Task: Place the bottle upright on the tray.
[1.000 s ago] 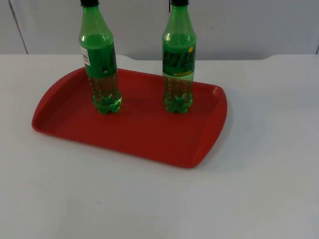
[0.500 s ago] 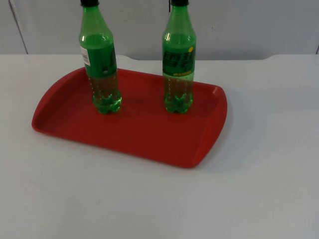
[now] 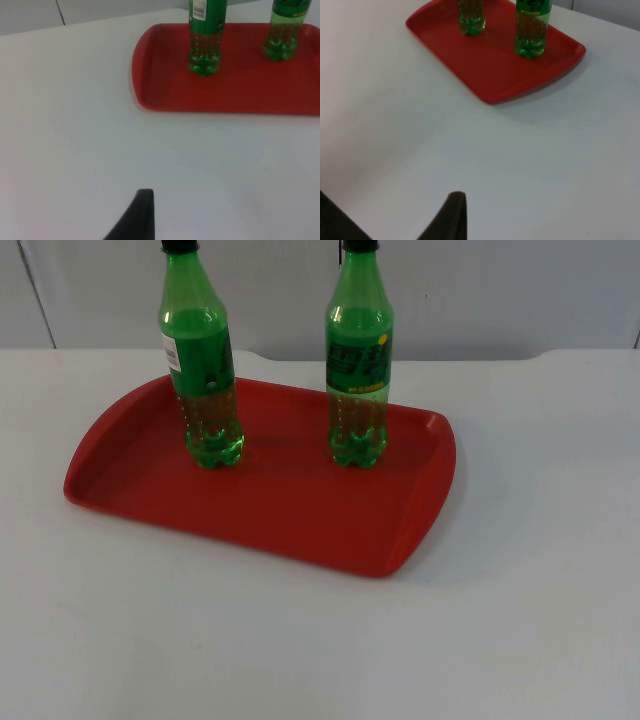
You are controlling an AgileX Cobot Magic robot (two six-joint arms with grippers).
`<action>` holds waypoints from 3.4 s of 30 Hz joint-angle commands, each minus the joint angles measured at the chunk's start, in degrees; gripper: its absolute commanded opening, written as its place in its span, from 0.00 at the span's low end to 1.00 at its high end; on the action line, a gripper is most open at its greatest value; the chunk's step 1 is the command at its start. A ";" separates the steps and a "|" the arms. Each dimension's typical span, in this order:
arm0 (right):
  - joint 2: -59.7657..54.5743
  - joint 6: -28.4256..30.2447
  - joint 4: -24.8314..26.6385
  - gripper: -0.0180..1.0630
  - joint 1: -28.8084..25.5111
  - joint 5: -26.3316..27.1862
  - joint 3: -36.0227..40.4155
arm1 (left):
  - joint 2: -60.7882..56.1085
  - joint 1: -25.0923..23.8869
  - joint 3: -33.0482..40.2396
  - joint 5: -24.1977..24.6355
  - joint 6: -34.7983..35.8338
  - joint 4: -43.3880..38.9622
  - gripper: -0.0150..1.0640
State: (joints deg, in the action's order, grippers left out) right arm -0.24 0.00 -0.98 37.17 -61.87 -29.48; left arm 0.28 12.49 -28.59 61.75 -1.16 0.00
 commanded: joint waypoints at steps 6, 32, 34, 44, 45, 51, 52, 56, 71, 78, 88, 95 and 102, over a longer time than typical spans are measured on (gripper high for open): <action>0.24 0.00 -0.14 0.99 -7.01 0.04 0.04 | -0.28 0.06 0.23 -0.11 -0.06 0.31 0.99; 0.24 0.00 -0.14 0.99 -32.17 0.04 0.04 | -0.28 0.06 0.23 -0.11 -0.06 0.31 0.99; 0.24 0.00 -0.14 0.99 -32.99 0.04 0.04 | -0.28 0.06 0.23 -0.11 -0.06 0.31 0.99; 0.24 0.00 0.10 0.99 -34.08 0.04 0.04 | -0.28 0.06 0.23 -0.11 -0.06 0.31 0.99; 0.24 0.00 0.10 0.99 -34.08 0.04 0.04 | -0.28 0.06 0.23 -0.11 -0.06 0.31 0.99; 0.24 0.00 0.10 0.99 -34.08 0.04 0.04 | -0.28 0.06 0.23 -0.11 -0.06 0.31 0.99; 0.24 0.00 0.10 0.99 -34.08 0.04 0.04 | -0.28 0.06 0.23 -0.11 -0.06 0.31 0.99; 0.24 0.00 0.10 0.99 -34.08 0.04 0.04 | -0.28 0.06 0.23 -0.11 -0.06 0.31 0.99; 0.24 -0.42 0.10 0.99 -34.06 0.04 0.04 | -0.28 0.06 0.23 -0.11 -0.06 0.31 0.99; 0.24 -0.42 0.10 0.99 -34.06 0.04 0.04 | -0.28 0.06 0.23 -0.11 -0.06 0.31 0.99; 0.24 -0.39 -0.01 0.99 -34.06 0.04 0.04 | -0.28 0.06 0.23 -0.11 -0.06 -0.30 0.99; 0.24 -0.39 -0.01 0.99 -34.06 0.04 0.04 | -0.28 0.06 0.23 -0.11 -0.06 -0.30 0.99; 0.24 -0.39 -0.01 0.99 -34.06 0.04 0.04 | -0.28 0.06 0.23 -0.11 -0.06 -0.42 0.99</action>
State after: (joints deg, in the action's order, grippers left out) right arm -0.24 -0.30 -0.98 3.55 -61.98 -29.48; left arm 0.28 12.49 -28.59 61.75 -1.16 0.00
